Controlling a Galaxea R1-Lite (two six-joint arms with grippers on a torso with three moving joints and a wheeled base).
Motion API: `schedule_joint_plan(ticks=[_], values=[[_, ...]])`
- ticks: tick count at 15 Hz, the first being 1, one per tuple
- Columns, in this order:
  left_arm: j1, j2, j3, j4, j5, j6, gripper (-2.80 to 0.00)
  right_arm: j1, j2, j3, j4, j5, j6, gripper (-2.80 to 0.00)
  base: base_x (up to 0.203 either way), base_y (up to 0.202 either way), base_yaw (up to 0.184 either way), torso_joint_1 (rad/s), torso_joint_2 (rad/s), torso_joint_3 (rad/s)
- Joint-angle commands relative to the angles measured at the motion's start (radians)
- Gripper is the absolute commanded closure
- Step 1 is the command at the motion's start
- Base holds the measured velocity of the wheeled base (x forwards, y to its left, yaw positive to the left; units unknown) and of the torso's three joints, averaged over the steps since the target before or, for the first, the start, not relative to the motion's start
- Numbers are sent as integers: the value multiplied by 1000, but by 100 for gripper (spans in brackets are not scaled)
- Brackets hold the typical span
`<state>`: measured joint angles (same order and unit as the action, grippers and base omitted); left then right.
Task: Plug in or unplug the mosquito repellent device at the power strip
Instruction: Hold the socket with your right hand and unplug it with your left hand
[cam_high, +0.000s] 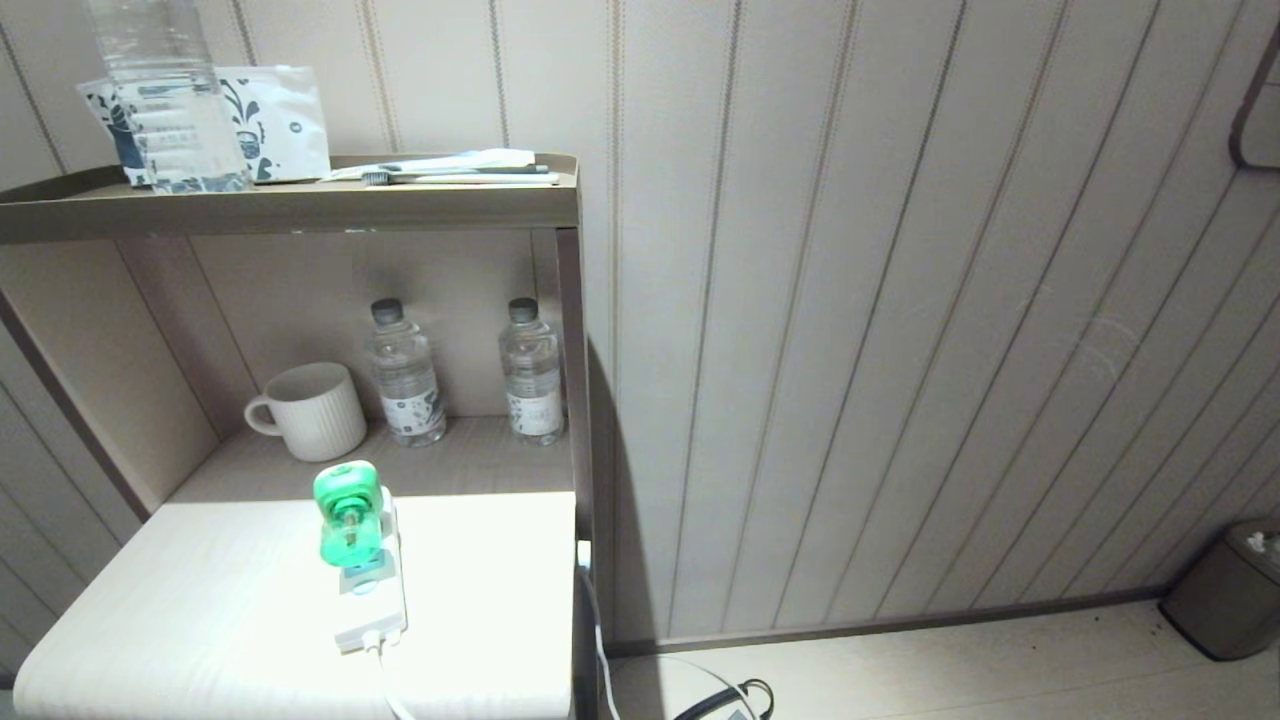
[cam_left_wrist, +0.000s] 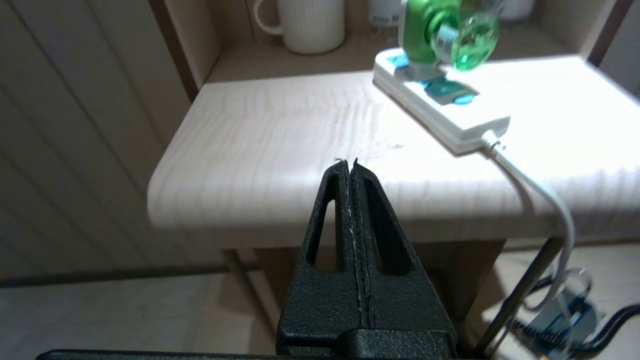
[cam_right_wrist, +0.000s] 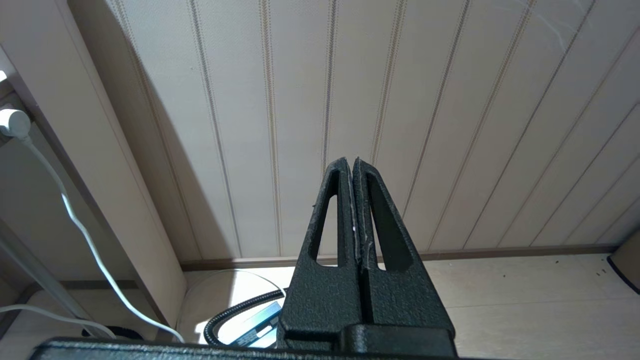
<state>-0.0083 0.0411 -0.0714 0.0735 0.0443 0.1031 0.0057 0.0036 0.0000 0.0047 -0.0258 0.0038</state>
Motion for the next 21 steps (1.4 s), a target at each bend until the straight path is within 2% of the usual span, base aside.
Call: schedule_joint_plan(ticks=[1,3,4,5,7,9,16,18,19,21], values=[[3,-41,49,-46,-14,-54,0,0,-1,0,0,0,1,0,0,0,0,0,0,0],[3,-41,71,-153,-39,-70,0,0,-1,0,0,0,1,0,0,0,0,0,0,0],[3,-41,71,-183,-45,-45,0,0,-1,0,0,0,1,0,0,0,0,0,0,0],[3,-40,71,-172,-53,-29,0,0,-1,0,0,0,1,0,0,0,0,0,0,0],[2,-41,71,-174,-48,-89,0,0,-1,0,0,0,1,0,0,0,0,0,0,0],[2,-40,71,-176,-44,-114,0,0,-1,0,0,0,1,0,0,0,0,0,0,0],[4,-41,71,-178,-43,-118,0,0,-1,0,0,0,1,0,0,0,0,0,0,0],[4,-41,71,-178,-44,-112,0,0,-1,0,0,0,1,0,0,0,0,0,0,0],[2,-40,71,-170,-42,-90,0,0,-1,0,0,0,1,0,0,0,0,0,0,0],[3,-30,71,-138,-51,-3,0,0,-1,0,0,0,1,0,0,0,0,0,0,0]])
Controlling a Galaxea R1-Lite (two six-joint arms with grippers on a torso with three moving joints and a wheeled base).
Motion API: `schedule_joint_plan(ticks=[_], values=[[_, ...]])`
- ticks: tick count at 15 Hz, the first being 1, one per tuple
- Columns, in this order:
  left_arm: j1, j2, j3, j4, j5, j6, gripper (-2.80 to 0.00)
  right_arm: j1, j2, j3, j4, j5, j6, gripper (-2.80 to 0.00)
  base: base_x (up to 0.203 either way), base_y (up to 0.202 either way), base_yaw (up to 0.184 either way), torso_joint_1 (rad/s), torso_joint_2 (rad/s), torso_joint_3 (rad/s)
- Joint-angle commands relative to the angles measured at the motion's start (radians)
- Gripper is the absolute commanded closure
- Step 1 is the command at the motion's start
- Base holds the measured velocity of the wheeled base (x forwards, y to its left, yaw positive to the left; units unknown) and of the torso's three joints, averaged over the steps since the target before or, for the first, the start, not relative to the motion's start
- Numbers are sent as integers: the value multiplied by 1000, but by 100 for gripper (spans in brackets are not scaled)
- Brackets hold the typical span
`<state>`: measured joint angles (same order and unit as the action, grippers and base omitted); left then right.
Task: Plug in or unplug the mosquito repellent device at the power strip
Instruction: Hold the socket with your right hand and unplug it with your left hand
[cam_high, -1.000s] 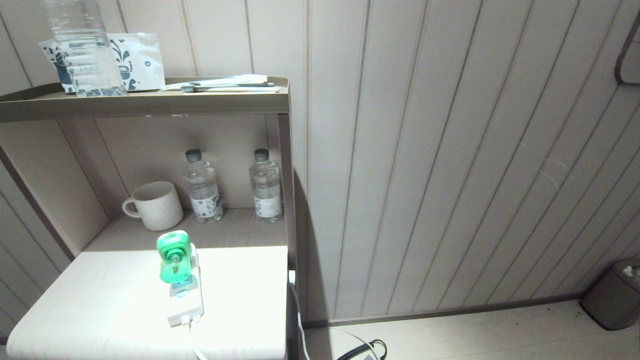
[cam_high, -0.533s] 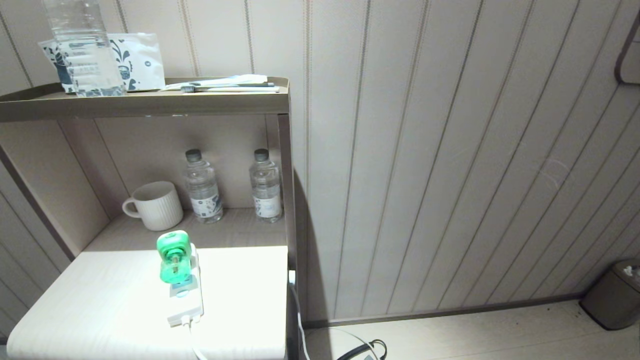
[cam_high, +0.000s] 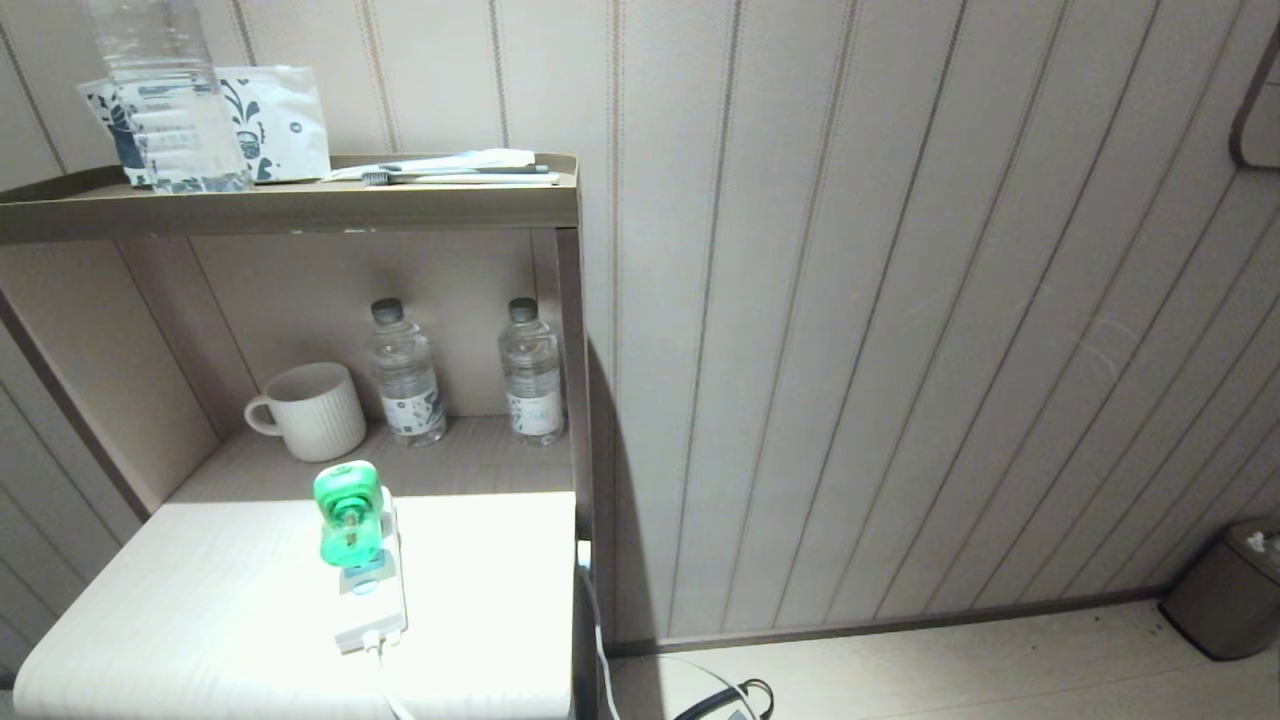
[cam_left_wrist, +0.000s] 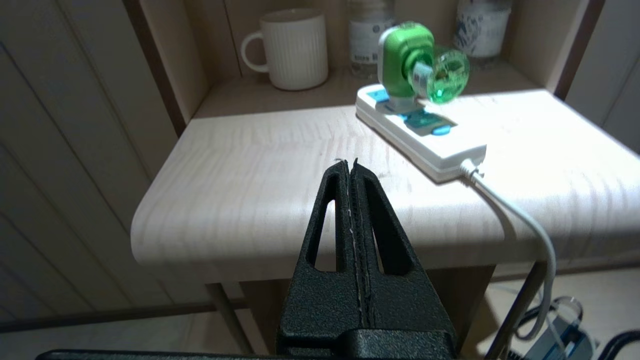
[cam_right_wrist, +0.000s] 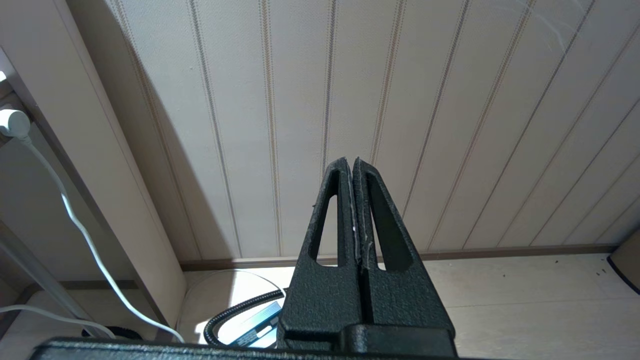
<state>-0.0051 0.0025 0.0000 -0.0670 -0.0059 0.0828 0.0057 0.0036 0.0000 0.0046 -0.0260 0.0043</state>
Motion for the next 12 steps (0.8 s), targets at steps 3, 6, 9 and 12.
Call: schedule_joint_plan(ticks=[3,6,9,12], values=[[1,87,0,11,-13,37,0,0,-1,0,0,0,0,0,0,0,0,0,0,0],[-1,169,0,3,-14,47,0,0,-1,0,0,0,0,0,0,0,0,0,0,0],[-36,281,0,-66,-6,54,0,0,-1,0,0,0,0,0,0,0,0,0,0,0],[-76,407,-144,-147,103,51,0,0,-1,0,0,0,-1,0,0,0,0,0,0,0]])
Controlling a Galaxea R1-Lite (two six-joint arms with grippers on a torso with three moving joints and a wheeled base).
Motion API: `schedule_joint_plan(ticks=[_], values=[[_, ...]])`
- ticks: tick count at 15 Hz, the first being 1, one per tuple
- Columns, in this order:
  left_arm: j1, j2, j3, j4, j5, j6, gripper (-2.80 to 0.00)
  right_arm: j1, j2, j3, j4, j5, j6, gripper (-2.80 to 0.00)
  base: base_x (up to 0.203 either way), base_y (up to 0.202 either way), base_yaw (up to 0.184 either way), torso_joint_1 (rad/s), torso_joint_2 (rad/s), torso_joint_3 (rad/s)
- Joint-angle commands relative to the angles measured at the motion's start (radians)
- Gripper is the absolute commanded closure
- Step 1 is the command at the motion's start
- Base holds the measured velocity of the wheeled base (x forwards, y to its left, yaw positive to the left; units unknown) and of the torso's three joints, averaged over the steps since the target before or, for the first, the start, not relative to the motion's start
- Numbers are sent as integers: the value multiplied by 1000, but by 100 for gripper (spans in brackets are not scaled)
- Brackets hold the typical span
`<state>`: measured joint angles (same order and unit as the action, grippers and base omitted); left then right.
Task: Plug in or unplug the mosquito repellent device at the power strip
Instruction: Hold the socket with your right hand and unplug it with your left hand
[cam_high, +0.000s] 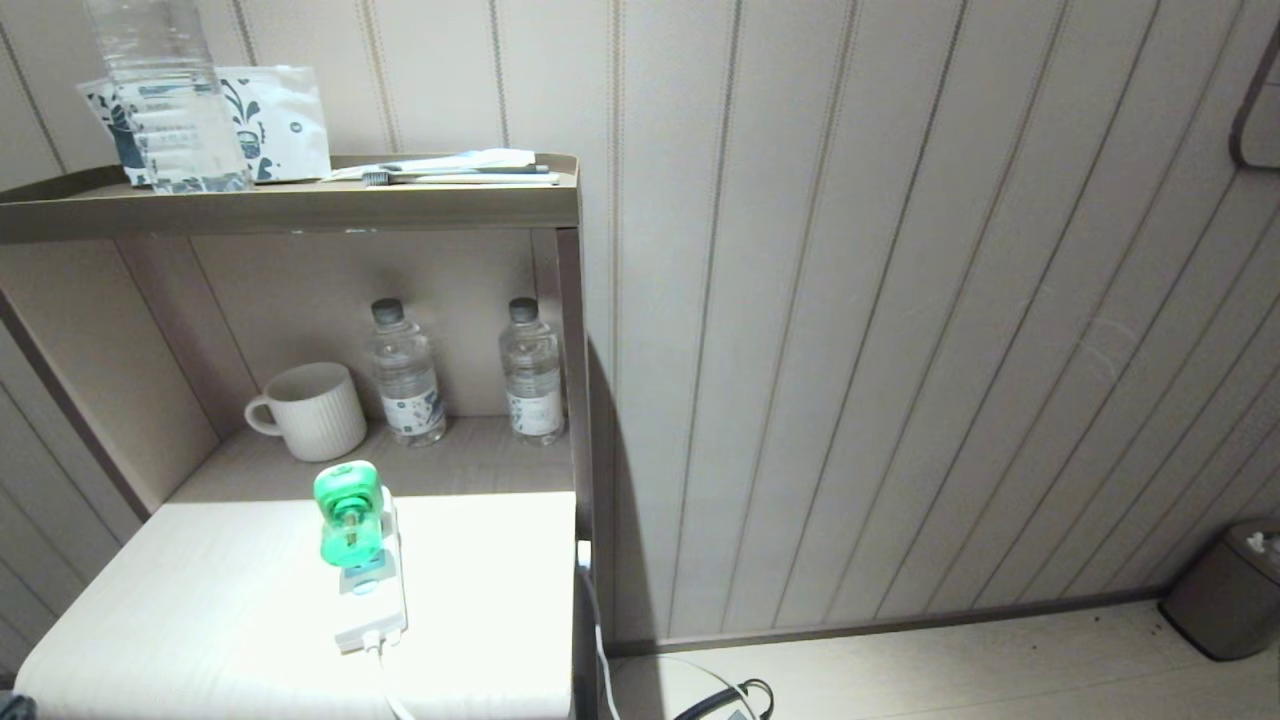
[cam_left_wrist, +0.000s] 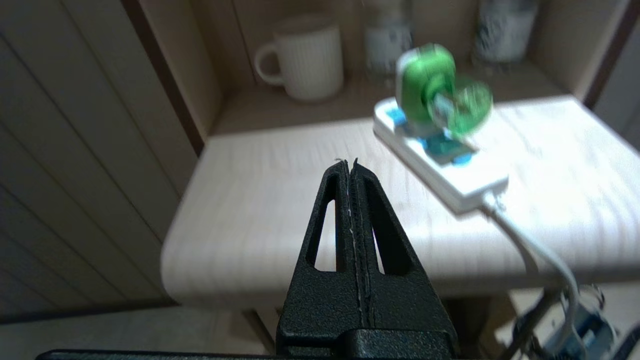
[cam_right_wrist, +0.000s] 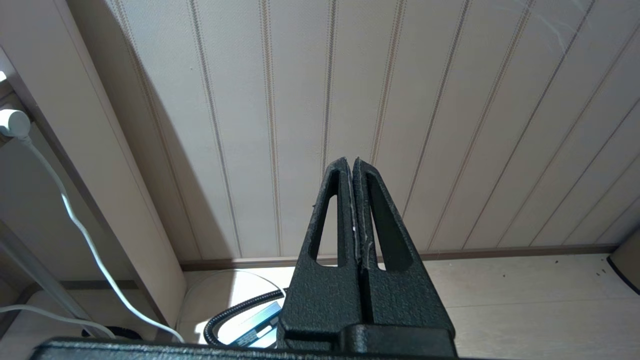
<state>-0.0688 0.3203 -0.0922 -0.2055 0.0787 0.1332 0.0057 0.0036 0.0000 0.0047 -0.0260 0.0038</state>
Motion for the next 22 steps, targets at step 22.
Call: schedule_joint_plan(ticks=[22], values=[[-324,1271,-1486,1401,-145,-825,0,0,-1,0,0,0,1,0,0,0,0,0,0,0]])
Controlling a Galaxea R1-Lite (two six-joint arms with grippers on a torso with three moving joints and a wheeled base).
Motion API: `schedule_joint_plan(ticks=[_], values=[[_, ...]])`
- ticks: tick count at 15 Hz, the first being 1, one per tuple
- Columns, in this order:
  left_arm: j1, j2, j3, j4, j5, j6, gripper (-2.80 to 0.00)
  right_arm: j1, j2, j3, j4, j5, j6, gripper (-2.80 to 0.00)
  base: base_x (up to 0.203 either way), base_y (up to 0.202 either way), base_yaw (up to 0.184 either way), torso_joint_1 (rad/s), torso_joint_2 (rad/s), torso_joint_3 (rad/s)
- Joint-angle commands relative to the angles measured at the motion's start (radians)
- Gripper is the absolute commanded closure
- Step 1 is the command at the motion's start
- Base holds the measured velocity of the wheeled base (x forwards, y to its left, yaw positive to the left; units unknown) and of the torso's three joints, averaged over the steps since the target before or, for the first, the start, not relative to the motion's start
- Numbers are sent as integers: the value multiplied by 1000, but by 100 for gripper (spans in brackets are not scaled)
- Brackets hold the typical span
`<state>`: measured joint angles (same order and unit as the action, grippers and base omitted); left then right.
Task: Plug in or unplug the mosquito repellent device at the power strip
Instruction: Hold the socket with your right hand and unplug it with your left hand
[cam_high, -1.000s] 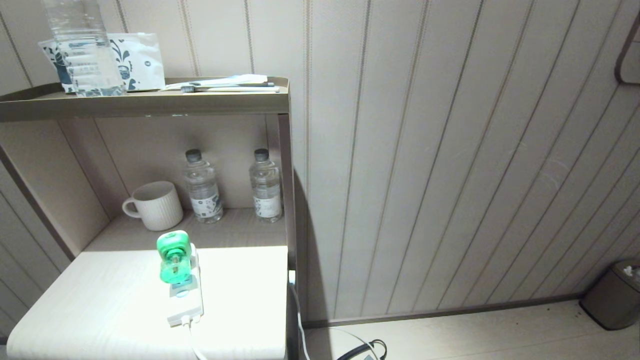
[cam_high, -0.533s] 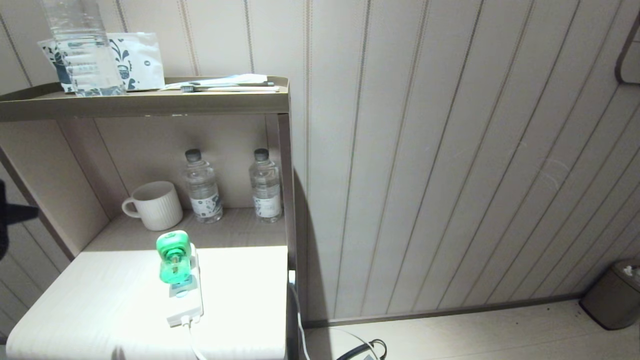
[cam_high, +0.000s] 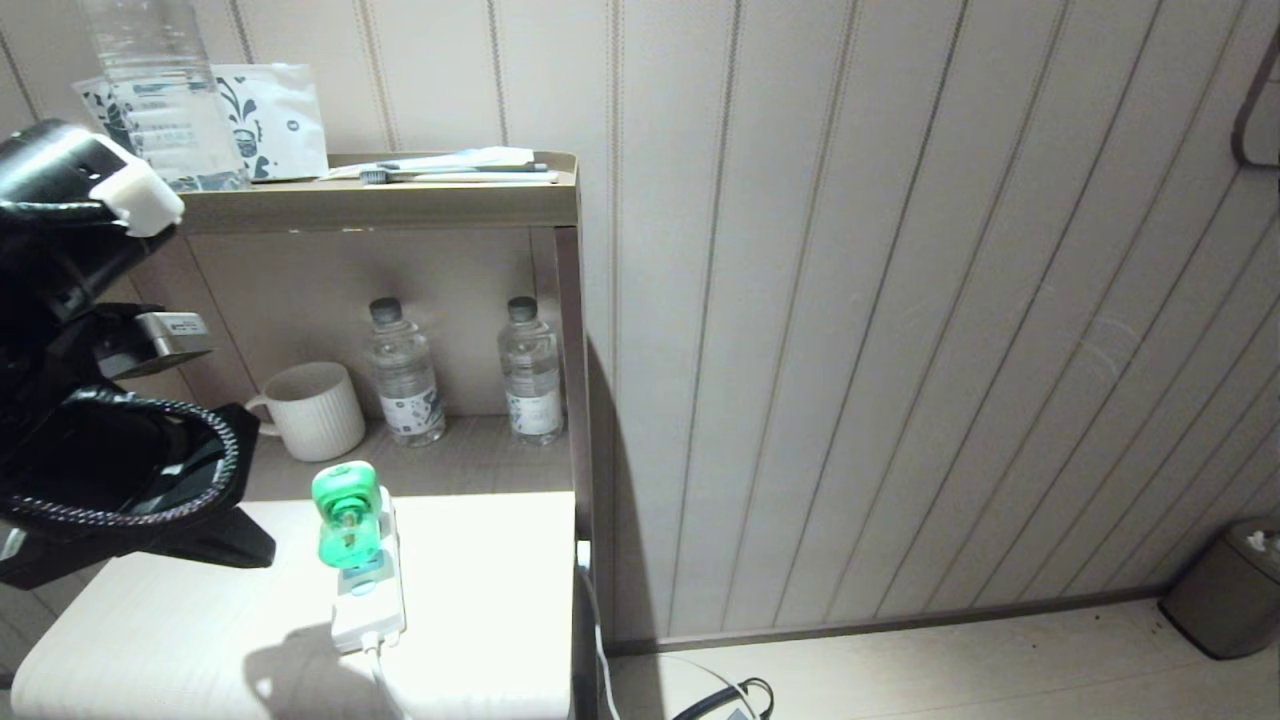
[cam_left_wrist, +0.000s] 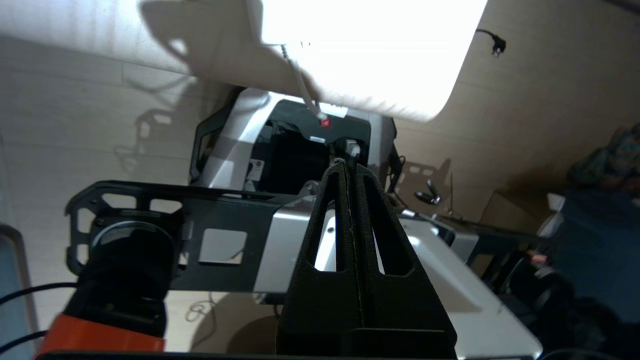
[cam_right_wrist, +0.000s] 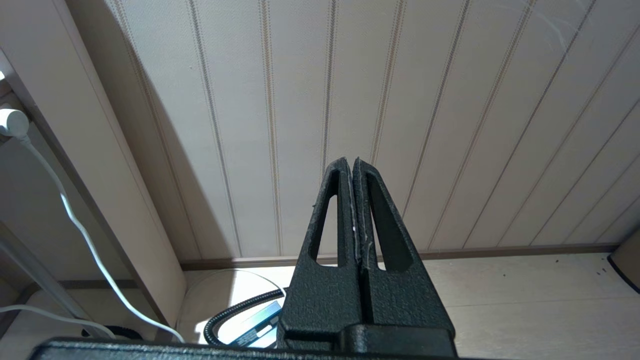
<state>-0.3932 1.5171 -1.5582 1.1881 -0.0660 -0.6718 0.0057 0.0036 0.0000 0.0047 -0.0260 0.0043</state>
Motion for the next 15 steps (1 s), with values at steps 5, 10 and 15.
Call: schedule_joint_plan(ticks=[5,10,15], values=[[37,158,-52,-54,177,-85,-280,0,-1,0,0,0,0,0,0,0,0,0,0,0],[46,208,-64,-95,246,-97,-280,0,-1,0,0,0,0,0,0,0,0,0,0,0],[57,294,-72,-110,217,-116,-280,0,-1,0,0,0,0,0,0,0,0,0,0,0]])
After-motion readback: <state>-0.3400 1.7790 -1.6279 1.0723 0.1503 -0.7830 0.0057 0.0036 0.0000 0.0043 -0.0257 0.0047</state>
